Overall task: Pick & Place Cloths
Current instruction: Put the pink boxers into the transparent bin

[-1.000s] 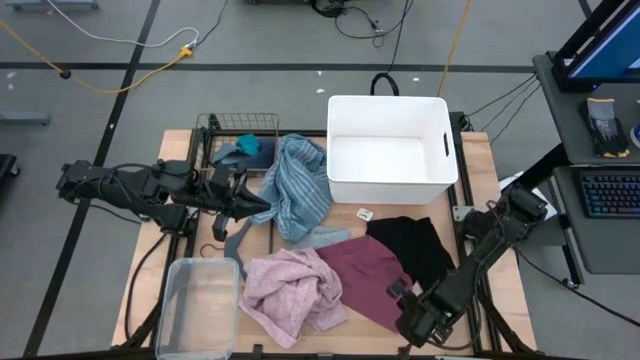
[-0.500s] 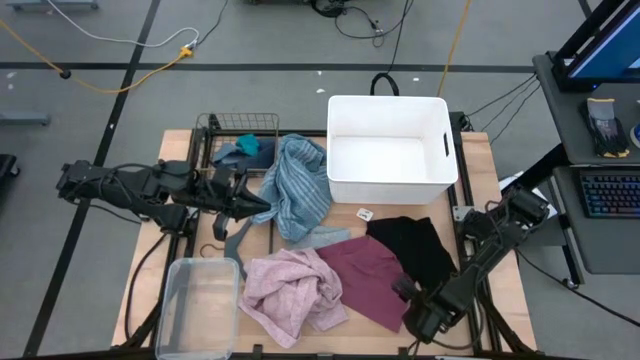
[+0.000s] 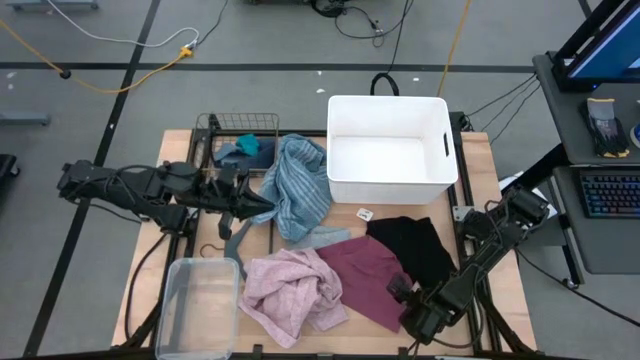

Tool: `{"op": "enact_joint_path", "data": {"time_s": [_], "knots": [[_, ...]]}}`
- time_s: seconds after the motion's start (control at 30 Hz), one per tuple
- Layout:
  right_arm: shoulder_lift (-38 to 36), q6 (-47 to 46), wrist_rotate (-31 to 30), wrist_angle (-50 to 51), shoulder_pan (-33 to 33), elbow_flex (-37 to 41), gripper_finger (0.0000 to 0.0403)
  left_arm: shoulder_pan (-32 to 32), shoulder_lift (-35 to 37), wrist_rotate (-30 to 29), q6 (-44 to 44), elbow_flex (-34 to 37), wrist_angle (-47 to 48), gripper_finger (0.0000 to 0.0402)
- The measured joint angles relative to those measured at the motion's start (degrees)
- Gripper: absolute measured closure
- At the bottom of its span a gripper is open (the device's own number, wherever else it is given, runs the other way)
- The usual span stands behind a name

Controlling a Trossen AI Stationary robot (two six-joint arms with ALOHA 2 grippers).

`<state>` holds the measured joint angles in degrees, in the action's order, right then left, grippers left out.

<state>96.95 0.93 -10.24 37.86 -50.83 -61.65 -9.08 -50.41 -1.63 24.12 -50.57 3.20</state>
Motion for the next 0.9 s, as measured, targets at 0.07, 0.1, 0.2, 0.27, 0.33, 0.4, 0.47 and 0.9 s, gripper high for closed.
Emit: {"op": "enact_joint_path", "data": {"time_s": [0.07, 0.1, 0.2, 0.27, 0.33, 0.4, 0.47, 0.9], "knots": [[0.01, 0.0, 0.02, -2.39, 0.25, 1.14, 0.0179, 0.0, -0.23, 0.0, -0.43, 0.0, 0.0, 0.038], [0.02, 0.0, 0.02, -3.97, 0.36, 2.01, 0.0179, 0.0, -0.31, 0.0, -0.99, 0.0, 0.16, 0.038], [0.04, 0.06, -0.07, -9.14, 0.64, 4.84, 0.0179, 0.0, -0.85, 0.0, -2.05, 0.0, -0.13, 0.038], [-0.03, 1.39, -0.32, -11.85, 0.89, 6.37, 0.0179, 0.0, -1.03, -0.02, -2.6, 0.0, 0.16, 0.038], [-0.22, 3.21, -0.35, -13.64, 1.14, 7.72, 0.0179, 0.0, -1.39, -0.02, -2.82, 0.0, -0.03, 0.038], [-0.32, 4.92, -0.39, -14.51, 1.53, 8.6, 0.0179, 0.0, -1.59, -0.02, -2.86, 0.0, 0.03, 0.038], [-0.33, 6.06, -0.32, -14.96, 2.13, 9.29, 0.0181, 0.0, -1.99, -0.02, -2.7, 0.0, 0.03, 0.038], [-0.27, 2.83, -0.2, -16.58, 4.63, 9.73, 0.031, 0.0, -3.06, 0.04, -2.79, 0.0, 0.08, 0.038]]}}
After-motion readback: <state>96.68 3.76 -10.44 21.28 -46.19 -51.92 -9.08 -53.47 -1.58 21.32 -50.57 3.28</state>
